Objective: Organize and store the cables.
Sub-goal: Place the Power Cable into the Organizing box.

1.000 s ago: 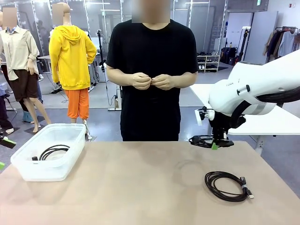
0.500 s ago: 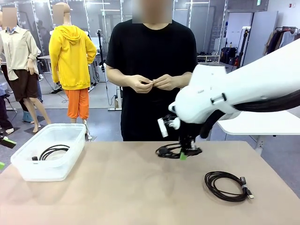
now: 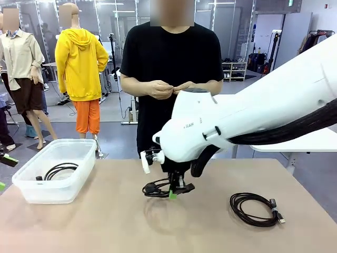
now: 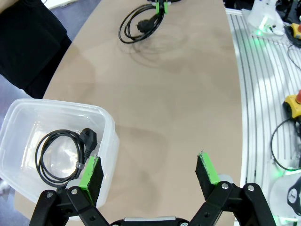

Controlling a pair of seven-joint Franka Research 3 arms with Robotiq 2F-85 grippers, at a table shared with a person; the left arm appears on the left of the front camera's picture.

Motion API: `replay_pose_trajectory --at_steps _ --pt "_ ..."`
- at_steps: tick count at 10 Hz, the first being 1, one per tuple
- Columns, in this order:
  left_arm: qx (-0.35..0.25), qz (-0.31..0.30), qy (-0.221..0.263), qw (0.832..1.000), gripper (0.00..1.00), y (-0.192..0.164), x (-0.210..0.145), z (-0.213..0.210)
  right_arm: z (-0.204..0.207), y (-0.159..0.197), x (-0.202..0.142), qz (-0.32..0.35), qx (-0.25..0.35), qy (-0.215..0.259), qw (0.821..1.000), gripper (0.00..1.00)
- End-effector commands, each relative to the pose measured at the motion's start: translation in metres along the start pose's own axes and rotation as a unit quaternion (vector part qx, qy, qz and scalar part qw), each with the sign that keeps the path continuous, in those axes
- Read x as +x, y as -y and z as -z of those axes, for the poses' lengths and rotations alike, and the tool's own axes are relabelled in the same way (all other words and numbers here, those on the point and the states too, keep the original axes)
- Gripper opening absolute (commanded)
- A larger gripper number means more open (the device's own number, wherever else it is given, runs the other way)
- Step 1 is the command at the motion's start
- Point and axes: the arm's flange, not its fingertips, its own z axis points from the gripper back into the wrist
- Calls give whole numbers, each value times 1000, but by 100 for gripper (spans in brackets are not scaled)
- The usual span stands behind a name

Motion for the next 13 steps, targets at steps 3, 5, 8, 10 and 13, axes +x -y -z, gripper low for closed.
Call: replay_pose_trajectory --at_steps 3,5,8,10,13 --pt "1 -1 1 1000 100 -1 0 -1 38 7 16 21 30 -13 999 18" --pt "1 -1 1 1000 100 -1 0 -1 47 3 17 19 49 -9 999 42" --pt "1 -1 1 1000 100 -1 0 -1 44 -2 16 20 58 -11 998 89" --pt "1 -1 1 1000 100 -1 0 -1 34 -5 8 31 50 -1 998 100" --pt "1 -1 1 1000 100 -1 0 -1 7 -2 -22 60 30 43 997 100"
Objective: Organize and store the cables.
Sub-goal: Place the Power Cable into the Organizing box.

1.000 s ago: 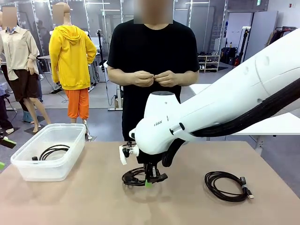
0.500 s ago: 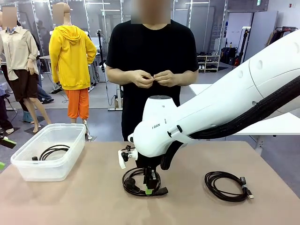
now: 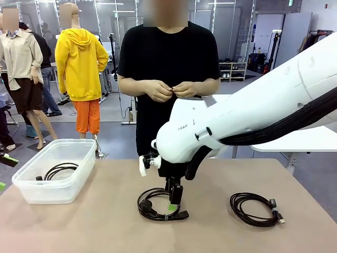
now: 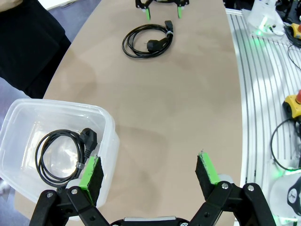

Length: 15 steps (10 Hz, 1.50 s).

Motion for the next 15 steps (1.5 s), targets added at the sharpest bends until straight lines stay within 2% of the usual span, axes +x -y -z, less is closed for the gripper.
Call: replay_pose_trajectory --at_steps 1,3,5,7,9,11,13,14,15 --pt "1 -1 1 1000 100 -1 0 -1 -26 -6 -36 20 -9 54 998 100" --pt "0 0 0 1000 100 0 0 0 -52 -6 -79 62 -30 111 991 100" --pt "-8 26 6 1000 100 11 39 20 -81 -15 -132 115 -75 160 978 100" --pt "-34 20 0 999 100 26 84 48 -97 -32 -190 127 -87 223 963 100" --pt "-52 5 -34 998 100 40 119 84 -94 -50 -244 91 -105 302 943 100" --pt "-67 15 -71 995 100 51 157 130 -80 -62 -283 34 -128 361 923 100" --pt "-81 41 -95 991 100 62 189 181 -63 -72 -314 19 -145 427 892 100" --pt "-72 44 -113 990 100 64 196 201 -58 -77 -324 30 -148 433 888 100" --pt "-85 55 -101 990 100 66 201 212 -59 -81 -329 36 -155 435 886 100"
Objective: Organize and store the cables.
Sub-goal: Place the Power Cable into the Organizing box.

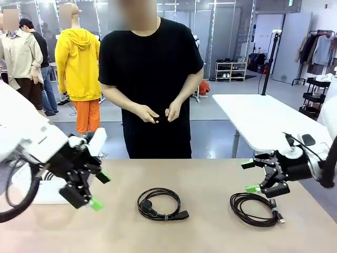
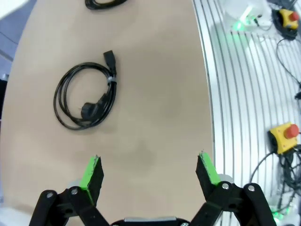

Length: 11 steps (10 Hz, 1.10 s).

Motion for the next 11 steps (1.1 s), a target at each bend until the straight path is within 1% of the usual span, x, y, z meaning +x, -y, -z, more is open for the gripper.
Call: replay_pose_trajectory --at_steps 1,2,6,7,8,10,11 --pt "3 6 14 1000 100 -12 3 12 1 3 -4 -2 0 -4 1000 100" --pt "0 0 0 1000 100 0 0 0 0 0 0 0 0 0 1000 100" --pt "0 0 0 1000 100 0 0 0 0 0 0 0 0 0 1000 100" --pt "3 5 5 1000 100 -6 0 1 0 -1 -2 0 5 -3 1000 100" --pt "14 -7 -22 1000 100 -3 19 14 -16 -2 -8 -2 22 32 999 100" --pt "23 -13 -64 998 100 -13 61 38 -62 -12 -36 22 12 78 997 100" --pt "29 -33 -91 995 100 -22 81 52 -88 -21 -51 39 -9 102 994 100"
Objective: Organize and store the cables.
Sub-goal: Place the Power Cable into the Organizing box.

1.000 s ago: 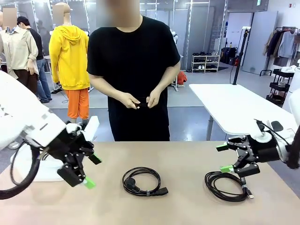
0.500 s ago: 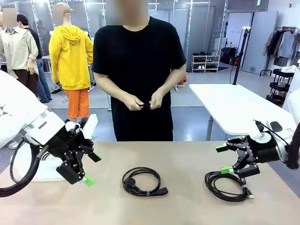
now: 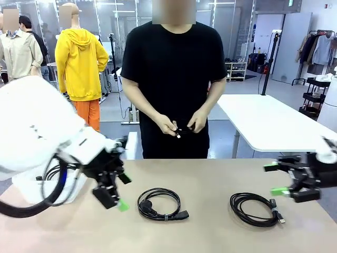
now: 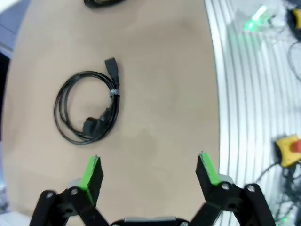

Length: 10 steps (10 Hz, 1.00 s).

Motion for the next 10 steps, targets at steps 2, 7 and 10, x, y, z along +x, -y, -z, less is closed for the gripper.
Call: replay_pose_trajectory --at_steps 2,7,10 --pt "14 -39 -93 995 100 -28 58 46 -68 -13 -31 25 -36 90 995 100" --pt "14 -30 -212 977 100 -54 100 140 -86 -24 -35 42 -54 96 993 100" --pt "10 -33 -242 970 100 -66 96 181 -86 -24 -35 42 -54 96 993 100"
